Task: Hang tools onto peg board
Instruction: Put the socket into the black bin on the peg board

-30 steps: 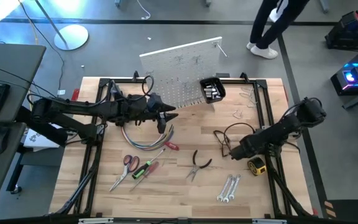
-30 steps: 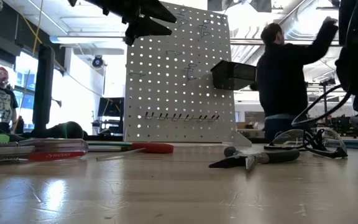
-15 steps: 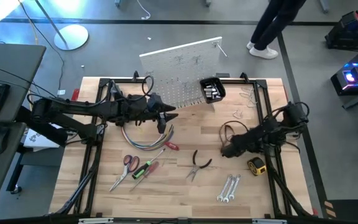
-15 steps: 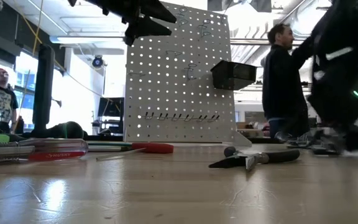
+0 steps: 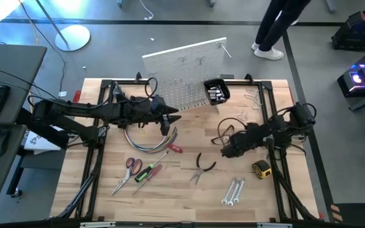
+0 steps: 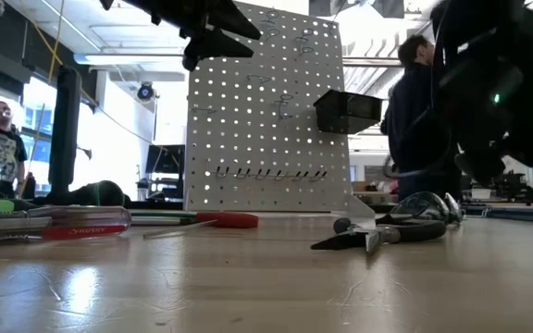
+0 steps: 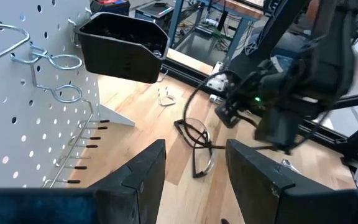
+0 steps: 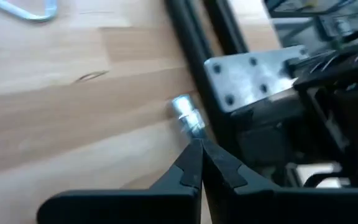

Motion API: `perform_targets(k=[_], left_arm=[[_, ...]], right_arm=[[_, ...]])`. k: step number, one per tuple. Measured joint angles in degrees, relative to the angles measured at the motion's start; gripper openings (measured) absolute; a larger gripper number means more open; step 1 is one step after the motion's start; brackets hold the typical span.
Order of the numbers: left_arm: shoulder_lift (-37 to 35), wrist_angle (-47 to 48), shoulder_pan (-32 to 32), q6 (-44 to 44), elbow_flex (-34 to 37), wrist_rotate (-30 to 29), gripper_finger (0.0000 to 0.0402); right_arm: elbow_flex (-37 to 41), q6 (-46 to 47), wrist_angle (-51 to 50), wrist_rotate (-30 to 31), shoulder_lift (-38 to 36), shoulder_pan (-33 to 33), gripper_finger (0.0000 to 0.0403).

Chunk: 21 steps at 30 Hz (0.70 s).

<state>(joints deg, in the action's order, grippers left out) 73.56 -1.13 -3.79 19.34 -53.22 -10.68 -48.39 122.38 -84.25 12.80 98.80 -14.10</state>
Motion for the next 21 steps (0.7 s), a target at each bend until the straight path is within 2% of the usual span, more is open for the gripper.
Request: perform_targets(k=[7, 12, 21], left_arm=[[0.00, -0.04, 0.00, -0.01, 0.00, -0.03, 0.0163], [0.00, -0.04, 0.00, -0.17, -0.01, -0.05, 0.0163], [0.00, 0.48, 0.00, -4.55, 0.01, -0.04, 0.0163]], right_arm=[[6.37, 0.70, 7.88, 0.24, 0.43, 5.01, 0.0000], [5.67, 3.91, 6.65, 3.26, 2.85, 9.82, 0.0000], [5.74, 3.12, 6.82, 3.08, 7.83, 16.02, 0.0000]])
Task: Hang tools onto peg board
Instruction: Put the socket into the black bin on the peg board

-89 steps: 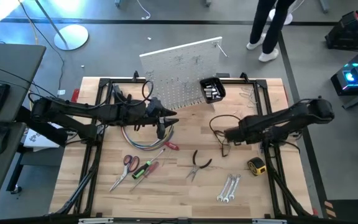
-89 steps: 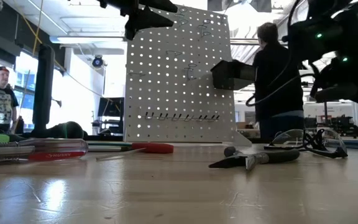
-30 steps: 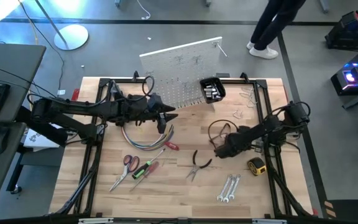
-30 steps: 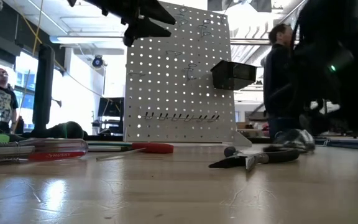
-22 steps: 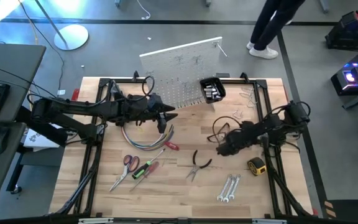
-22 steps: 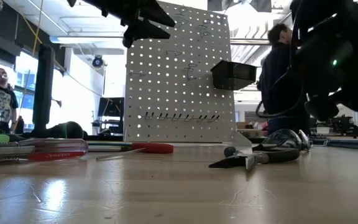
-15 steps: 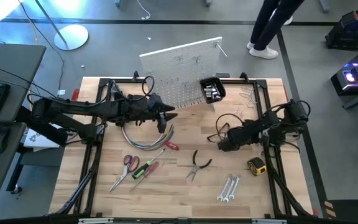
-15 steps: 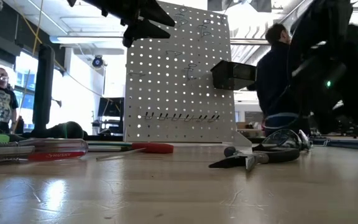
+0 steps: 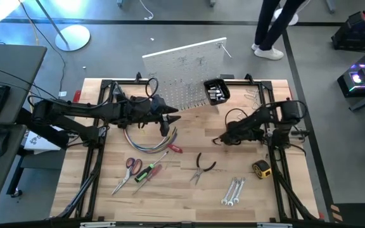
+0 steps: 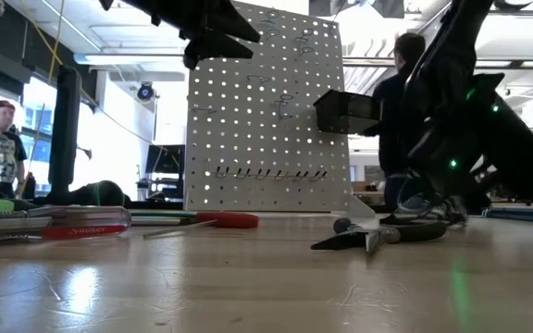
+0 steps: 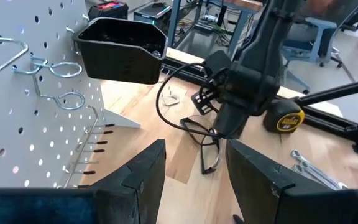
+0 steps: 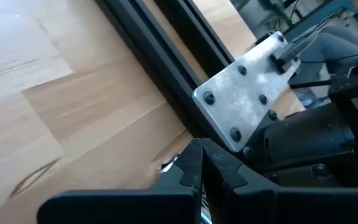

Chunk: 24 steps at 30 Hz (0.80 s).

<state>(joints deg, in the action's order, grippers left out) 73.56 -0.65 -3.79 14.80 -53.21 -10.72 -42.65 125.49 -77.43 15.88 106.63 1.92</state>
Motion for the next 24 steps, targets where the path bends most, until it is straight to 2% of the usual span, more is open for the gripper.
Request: perform_targets(k=[7, 12, 18, 22, 24], left_arm=[[0.00, 2.27, 0.00, -1.87, 0.00, 0.03, 0.0163], [0.00, 5.71, 0.00, -1.91, 0.00, 0.07, 0.0163], [0.00, 6.80, 0.00, -1.44, -0.02, 1.61, 0.0163], [0.00, 7.06, 0.05, -1.41, -0.01, 2.10, 0.0163], [0.00, 6.91, 0.04, -1.41, -0.02, 2.58, 0.0163]], right_arm=[[-0.01, -2.55, 0.79, -1.98, 5.52, -0.01, 0.0000], [1.20, -4.48, 3.90, -2.44, 4.45, -0.93, 0.0000], [-3.89, -9.95, -0.28, -1.53, -3.12, -5.01, 0.0000], [-4.56, -10.82, 7.68, -3.24, -8.76, -6.82, 0.0000], [-5.82, -9.96, 9.65, -2.14, -10.94, -7.98, 0.0000]])
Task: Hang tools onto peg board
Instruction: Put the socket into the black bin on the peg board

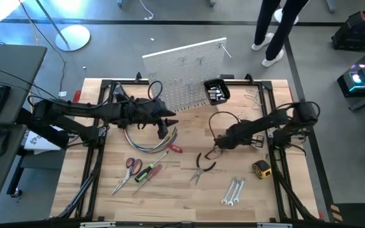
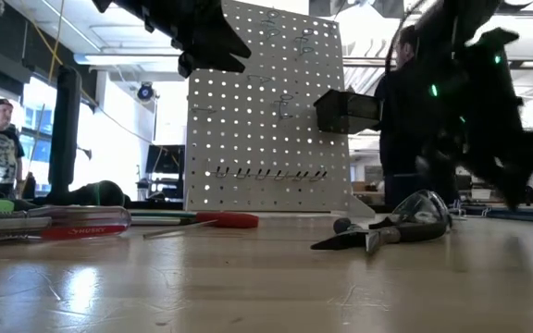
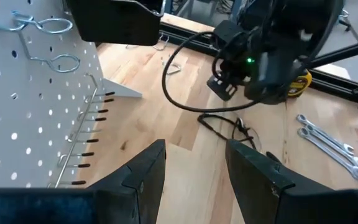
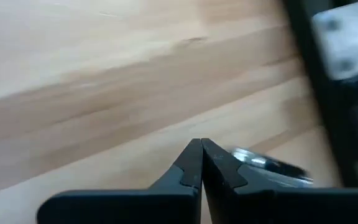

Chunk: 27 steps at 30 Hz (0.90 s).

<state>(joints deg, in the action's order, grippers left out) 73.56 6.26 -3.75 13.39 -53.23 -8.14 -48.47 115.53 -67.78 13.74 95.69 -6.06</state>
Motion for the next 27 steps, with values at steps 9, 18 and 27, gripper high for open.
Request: perform_targets(k=[9, 18, 27], left_arm=[[0.00, 0.22, 0.05, -0.02, 0.00, 0.35, 0.0163], [0.00, 0.03, 0.02, 0.18, 0.02, 0.11, 0.0163], [0.18, 0.12, 0.46, 5.95, 0.02, 0.09, 0.0163]], right_arm=[[-9.65, -2.66, -20.51, 2.04, -3.94, -4.23, 0.0000], [-1.72, -8.47, -5.00, -9.16, -3.64, -6.28, 0.0000], [-0.91, 0.80, -15.18, -19.01, -3.88, -14.65, 0.0000]])
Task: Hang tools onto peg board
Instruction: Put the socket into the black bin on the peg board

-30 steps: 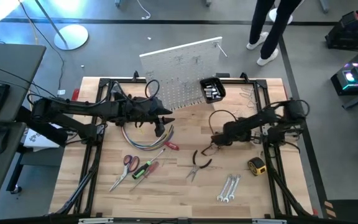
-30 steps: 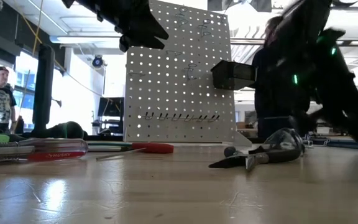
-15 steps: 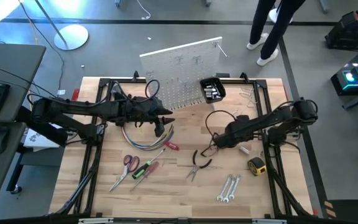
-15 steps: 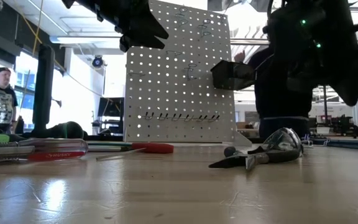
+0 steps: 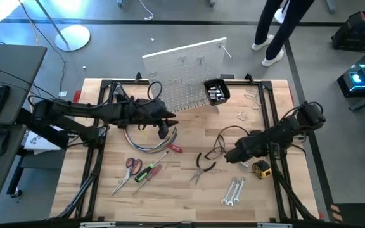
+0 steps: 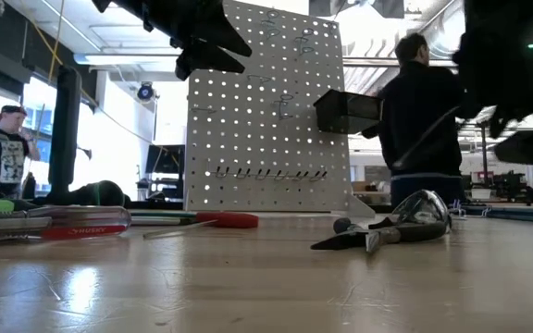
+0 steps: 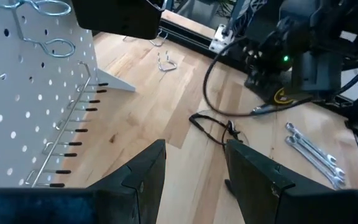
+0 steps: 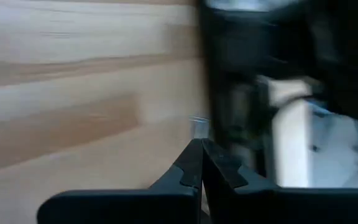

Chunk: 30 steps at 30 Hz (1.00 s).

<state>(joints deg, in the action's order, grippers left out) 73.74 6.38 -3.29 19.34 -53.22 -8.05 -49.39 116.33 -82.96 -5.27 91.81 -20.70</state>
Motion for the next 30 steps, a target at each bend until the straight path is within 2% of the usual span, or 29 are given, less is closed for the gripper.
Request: perform_targets(k=[4, 8, 14, 19, 24, 30], left_arm=[[0.62, -0.23, 0.02, 0.02, 0.00, 0.50, 0.0163], [1.47, -0.43, 0.02, 0.07, -0.02, 1.32, 0.0163], [2.29, 0.27, 0.39, 0.07, 0.03, 2.62, 0.0163], [2.74, 0.69, 0.39, 0.12, -0.04, 5.42, 0.0163], [2.92, 0.96, 0.40, 1.56, 0.00, 6.03, 0.0163], [2.92, 1.11, 0.31, 1.55, 0.00, 5.96, 0.0163]], right_arm=[[1.09, 4.45, 1.84, -4.63, -0.96, -2.71, 0.0000], [5.54, 14.78, 8.01, -7.11, -0.90, -4.99, 0.0000], [13.04, 15.46, 6.80, -9.12, -0.38, -1.58, 0.0000], [17.83, 14.41, 19.23, -8.90, -1.79, 0.03, 0.0000], [16.58, 14.69, 21.13, -8.19, -0.61, 0.54, 0.0000], [7.92, 13.01, 23.21, 0.31, -0.64, 0.71, 0.0000]])
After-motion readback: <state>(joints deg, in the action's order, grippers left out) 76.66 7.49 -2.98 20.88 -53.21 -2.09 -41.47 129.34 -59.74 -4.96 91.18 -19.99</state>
